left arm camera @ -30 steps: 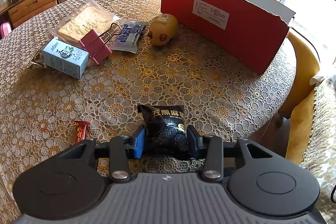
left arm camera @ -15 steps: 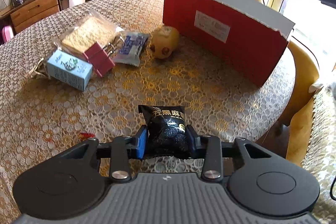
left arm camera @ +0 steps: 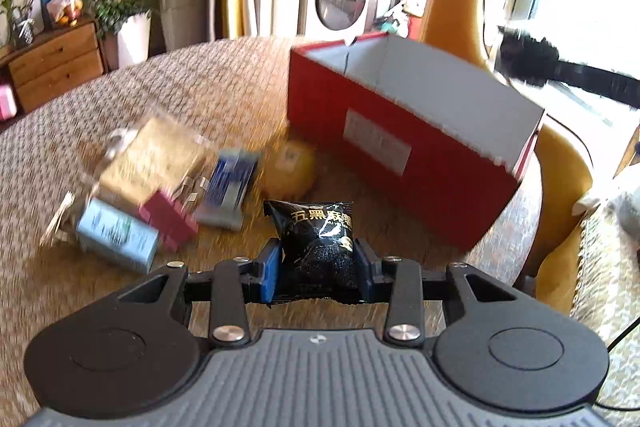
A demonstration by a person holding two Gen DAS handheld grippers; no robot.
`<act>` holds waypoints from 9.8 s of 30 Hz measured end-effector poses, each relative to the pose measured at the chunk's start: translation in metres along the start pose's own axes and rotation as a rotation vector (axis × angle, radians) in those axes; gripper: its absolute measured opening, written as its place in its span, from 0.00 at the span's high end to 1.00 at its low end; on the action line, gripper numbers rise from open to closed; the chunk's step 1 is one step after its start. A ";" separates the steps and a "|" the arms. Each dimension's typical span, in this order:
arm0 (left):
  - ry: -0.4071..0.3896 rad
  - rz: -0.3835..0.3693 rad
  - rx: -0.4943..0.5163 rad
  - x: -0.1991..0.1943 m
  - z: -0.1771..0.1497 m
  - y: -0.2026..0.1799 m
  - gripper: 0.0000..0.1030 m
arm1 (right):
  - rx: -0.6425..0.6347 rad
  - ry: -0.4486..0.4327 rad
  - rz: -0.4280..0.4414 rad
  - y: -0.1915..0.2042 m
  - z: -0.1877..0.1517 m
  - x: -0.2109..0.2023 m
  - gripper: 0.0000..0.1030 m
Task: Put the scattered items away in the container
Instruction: 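Lift both held items and carry them over the open red box, then open left tool to drop snack packet while right tool releases plastic bag into box, then withdraw both open tools from the red box back over the table, then lower left tool onto red candy and close while right tool approaches yellow toy, then lift red candy with left tool while right tool grasps yellow toy and lifts toward box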
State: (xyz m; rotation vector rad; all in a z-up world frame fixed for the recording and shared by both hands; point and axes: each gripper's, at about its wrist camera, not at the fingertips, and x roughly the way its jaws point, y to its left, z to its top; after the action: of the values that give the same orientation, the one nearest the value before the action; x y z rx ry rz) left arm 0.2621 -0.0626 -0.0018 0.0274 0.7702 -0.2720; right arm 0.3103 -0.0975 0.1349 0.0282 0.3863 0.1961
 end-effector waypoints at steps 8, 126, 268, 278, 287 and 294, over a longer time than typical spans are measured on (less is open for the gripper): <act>-0.057 -0.047 0.045 0.012 0.044 -0.021 0.64 | -0.014 0.032 -0.039 -0.017 -0.004 0.010 0.00; -0.096 0.055 0.084 -0.048 0.054 -0.007 0.48 | -0.129 0.270 0.061 0.060 0.005 0.010 0.00; -0.252 0.064 -0.049 -0.049 -0.015 0.026 0.89 | 0.006 0.087 0.062 0.068 0.016 0.028 0.00; -0.277 0.040 0.011 -0.038 0.017 -0.011 0.89 | 0.031 0.068 0.013 0.027 0.016 0.018 0.00; -0.289 -0.006 0.029 -0.016 0.050 -0.040 0.89 | 0.070 0.075 -0.038 -0.018 0.016 0.021 0.00; -0.294 -0.036 0.079 0.009 0.074 -0.068 0.89 | 0.079 0.099 -0.068 -0.043 0.005 0.029 0.00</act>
State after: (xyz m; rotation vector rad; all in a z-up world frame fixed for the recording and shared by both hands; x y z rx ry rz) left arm 0.3019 -0.1390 0.0502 0.0473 0.4682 -0.3320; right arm 0.3463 -0.1340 0.1264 0.0836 0.4925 0.1155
